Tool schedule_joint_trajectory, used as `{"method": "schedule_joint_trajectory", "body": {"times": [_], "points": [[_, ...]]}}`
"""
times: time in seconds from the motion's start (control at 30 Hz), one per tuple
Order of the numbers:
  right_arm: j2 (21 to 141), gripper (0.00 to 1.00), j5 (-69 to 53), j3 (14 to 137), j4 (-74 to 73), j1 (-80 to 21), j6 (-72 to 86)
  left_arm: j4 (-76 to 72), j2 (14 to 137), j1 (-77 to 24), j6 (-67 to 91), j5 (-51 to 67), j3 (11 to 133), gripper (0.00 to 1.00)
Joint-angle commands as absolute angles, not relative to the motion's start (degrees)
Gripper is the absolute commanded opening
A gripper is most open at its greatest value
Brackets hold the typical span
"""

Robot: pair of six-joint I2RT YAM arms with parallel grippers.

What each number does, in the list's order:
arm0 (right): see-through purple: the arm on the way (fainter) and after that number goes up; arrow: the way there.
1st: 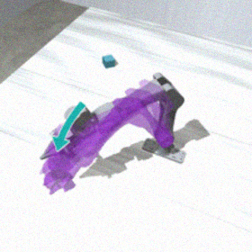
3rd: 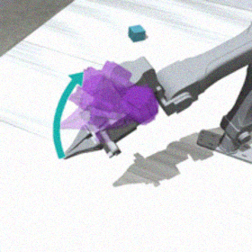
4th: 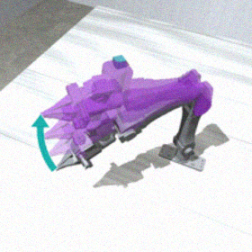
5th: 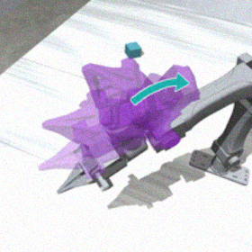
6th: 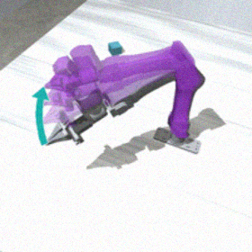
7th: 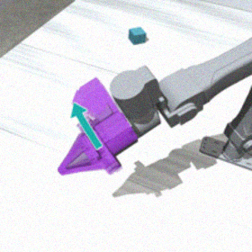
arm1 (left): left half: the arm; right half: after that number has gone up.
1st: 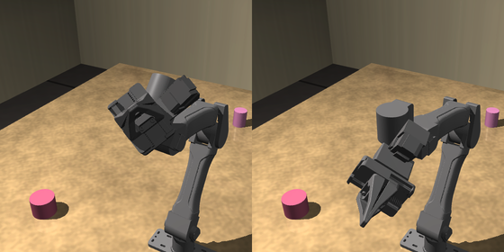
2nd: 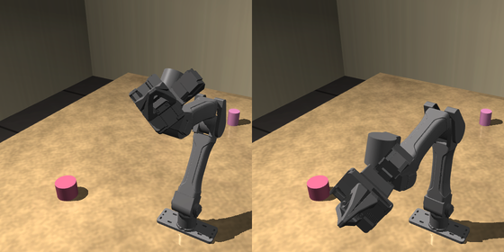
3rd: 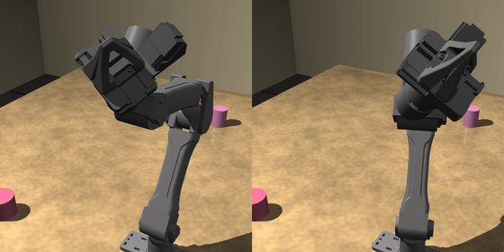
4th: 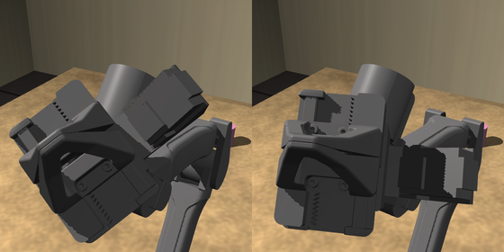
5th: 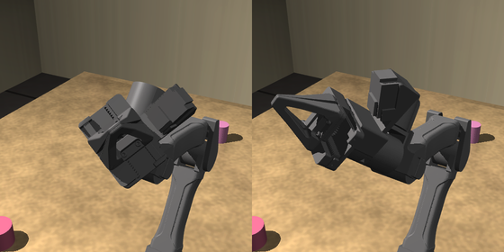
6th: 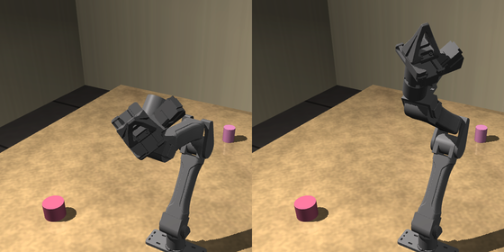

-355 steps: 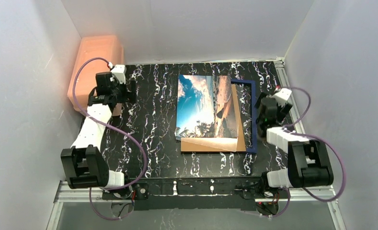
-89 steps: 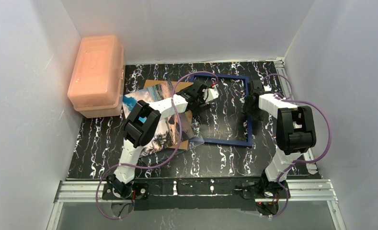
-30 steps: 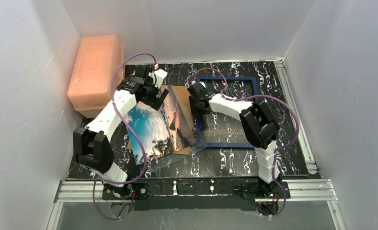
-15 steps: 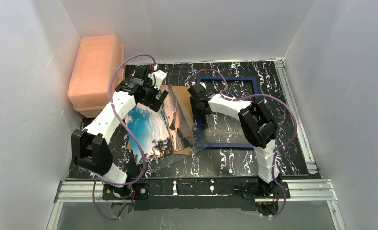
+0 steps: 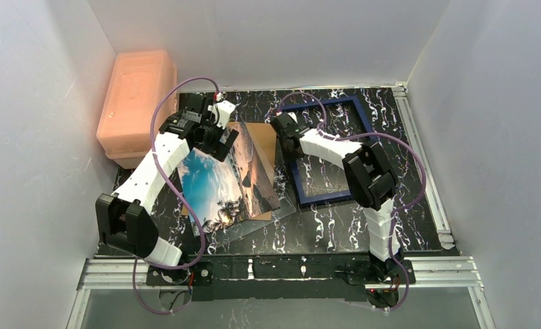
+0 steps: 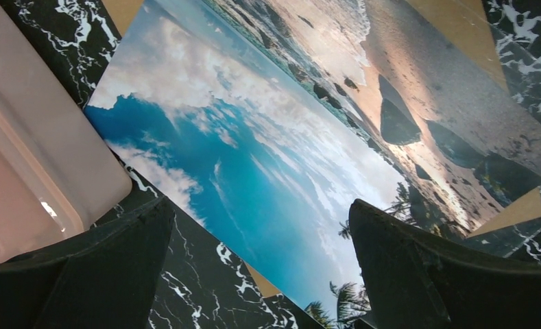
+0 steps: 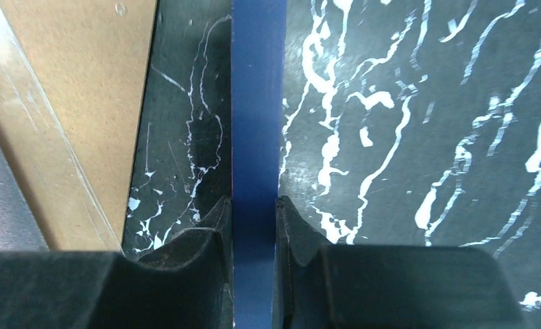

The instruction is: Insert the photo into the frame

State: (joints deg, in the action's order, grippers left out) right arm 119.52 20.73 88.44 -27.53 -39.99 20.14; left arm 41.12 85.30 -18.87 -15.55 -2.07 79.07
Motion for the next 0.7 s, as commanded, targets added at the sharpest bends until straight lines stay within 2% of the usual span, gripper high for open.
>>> {"method": "schedule_joint_trajectory", "body": {"times": [0.0, 0.27, 0.5, 0.67], "points": [[115.2, 0.07, 28.1, 97.4, -33.4, -39.4, 15.7, 44.4, 82.7, -18.8, -13.2, 2.5, 81.8, 0.98], [108.4, 0.01, 23.9, 107.2, -41.8, -39.2, 19.7, 46.8, 80.3, -18.8, -11.4, 8.5, 85.2, 0.99], [103.0, 0.01, 10.5, 118.0, -43.1, -39.1, 27.3, 44.1, 78.1, -14.9, -2.4, 18.8, 86.8, 0.98], [100.1, 0.01, -2.7, 122.4, -35.2, -38.1, 35.9, 44.2, 79.2, -13.0, 4.3, 26.7, 90.7, 0.99]]}}
